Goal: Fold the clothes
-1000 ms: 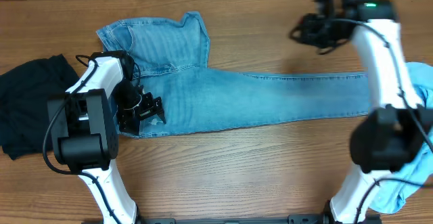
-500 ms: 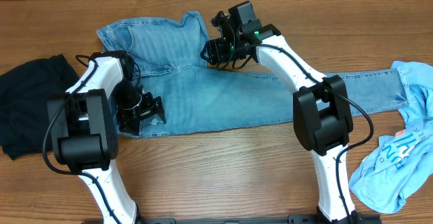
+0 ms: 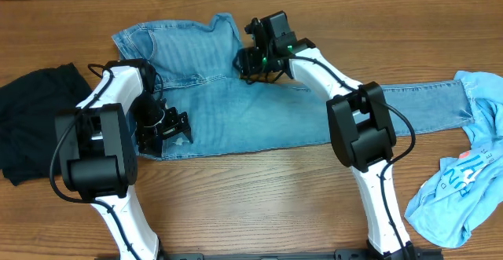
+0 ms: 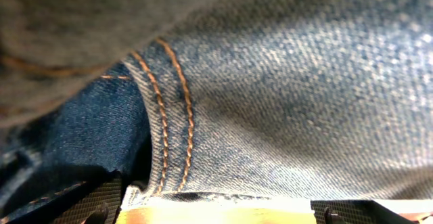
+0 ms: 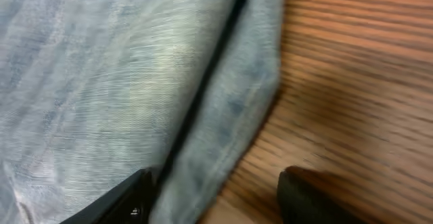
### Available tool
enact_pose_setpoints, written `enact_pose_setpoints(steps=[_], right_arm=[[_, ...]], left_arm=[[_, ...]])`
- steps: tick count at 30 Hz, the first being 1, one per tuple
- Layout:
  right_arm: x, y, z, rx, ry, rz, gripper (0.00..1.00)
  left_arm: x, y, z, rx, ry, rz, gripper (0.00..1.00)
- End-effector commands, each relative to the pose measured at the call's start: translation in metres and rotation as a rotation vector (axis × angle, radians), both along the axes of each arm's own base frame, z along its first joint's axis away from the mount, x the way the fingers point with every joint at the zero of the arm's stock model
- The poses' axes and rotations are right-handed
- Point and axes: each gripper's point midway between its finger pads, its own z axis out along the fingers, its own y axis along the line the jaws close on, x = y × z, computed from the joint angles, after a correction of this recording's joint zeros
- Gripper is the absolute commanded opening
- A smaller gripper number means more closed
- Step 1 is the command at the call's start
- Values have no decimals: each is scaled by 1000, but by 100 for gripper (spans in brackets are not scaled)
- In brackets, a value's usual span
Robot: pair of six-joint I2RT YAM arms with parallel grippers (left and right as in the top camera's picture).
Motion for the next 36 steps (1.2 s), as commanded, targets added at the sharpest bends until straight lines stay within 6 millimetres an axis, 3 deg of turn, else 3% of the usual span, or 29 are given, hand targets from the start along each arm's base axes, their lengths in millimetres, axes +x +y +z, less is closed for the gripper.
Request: enact_pose_setpoints(steps=[1,4,5,6,9,12,15,16,18,21,22,23,24,27,28,29,34,36], right_arm=[[-19,14,-41,-62,58,11,47],[-20,14,-42,-63,62,14,40],[-21,14,-43,-66,68,14,31],[-21,14,-43,-67,69,14,4],[-18,8,-40,-83,68,-2,4],[9,-47,-6,-234,17,-134,4],[40,-124,88,-381,-105,-322,4],[50,-155,142,-402,-185,-387,4],[58,-185,209,-392,-302,-426,4],[65,-224,282,-396,-468,-550,4],[68,-233,293,-405,-504,-590,5],[69,-237,296,-406,-515,-603,17],[67,-238,292,-413,-498,-599,36],[56,-244,276,-454,-424,-583,45],[52,-253,270,-480,-394,-594,62],[48,-263,265,-494,-366,-603,68],[22,-330,234,-535,-162,-709,68],[15,-354,208,-456,-62,-707,68]], left_arm=[[-14,7,-44,19,54,-52,93],[-13,7,-44,19,53,-52,93],[-13,7,-45,19,52,-52,93],[-13,7,-45,20,50,-52,93],[-14,7,-44,19,56,-53,93],[-14,7,-44,19,58,-53,92],[-14,7,-44,19,54,-53,92],[-13,7,-44,19,52,-53,92],[-13,7,-45,20,50,-52,92],[-12,7,-45,20,46,-52,92],[-12,7,-45,20,47,-52,92],[-12,7,-45,20,47,-53,93],[-12,7,-45,20,47,-52,92],[-12,7,-45,20,46,-53,92],[-12,7,-45,20,46,-53,93],[-12,7,-45,20,45,-53,93],[-10,8,-46,21,39,-53,92],[-10,8,-46,22,37,-52,92]])
